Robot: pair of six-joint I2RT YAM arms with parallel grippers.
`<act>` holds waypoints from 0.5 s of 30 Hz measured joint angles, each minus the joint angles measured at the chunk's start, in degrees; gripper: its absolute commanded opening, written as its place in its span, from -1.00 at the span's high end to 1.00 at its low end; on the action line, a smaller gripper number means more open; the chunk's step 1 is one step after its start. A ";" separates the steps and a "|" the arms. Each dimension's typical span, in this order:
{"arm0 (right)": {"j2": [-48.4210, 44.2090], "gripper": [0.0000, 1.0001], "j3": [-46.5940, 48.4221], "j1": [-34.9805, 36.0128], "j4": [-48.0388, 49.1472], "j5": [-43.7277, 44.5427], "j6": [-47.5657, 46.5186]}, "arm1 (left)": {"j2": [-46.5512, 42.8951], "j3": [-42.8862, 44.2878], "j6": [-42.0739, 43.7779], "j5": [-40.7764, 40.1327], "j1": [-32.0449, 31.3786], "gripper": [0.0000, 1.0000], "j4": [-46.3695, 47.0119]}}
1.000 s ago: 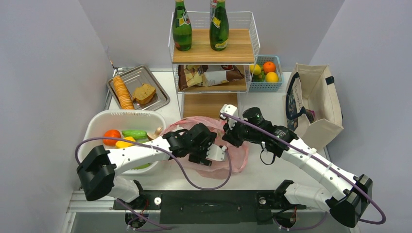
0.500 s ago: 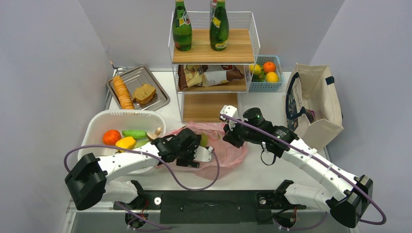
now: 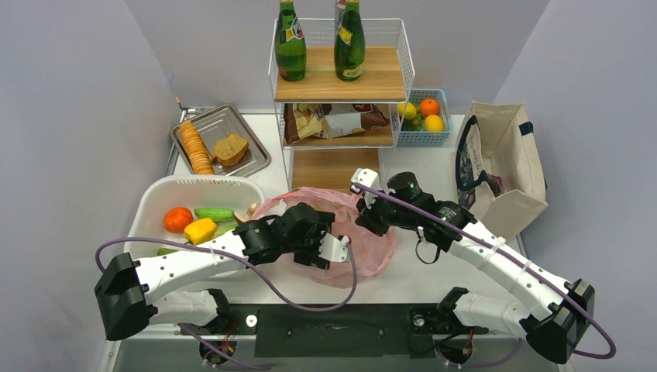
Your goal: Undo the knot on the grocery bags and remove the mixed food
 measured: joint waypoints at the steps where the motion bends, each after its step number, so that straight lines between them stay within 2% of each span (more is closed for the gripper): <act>1: 0.00 1.00 0.00 0.00 0.00 0.00 0.00 | 0.02 0.85 -0.02 0.48 -0.63 -0.64 0.17; 6: 0.00 1.00 0.00 0.00 0.02 0.00 0.00 | 1.88 2.82 0.28 2.08 -1.09 -0.64 1.51; 15: 0.00 1.00 0.00 0.00 0.02 0.00 0.00 | 11.54 3.34 0.81 1.95 2.25 -0.63 2.27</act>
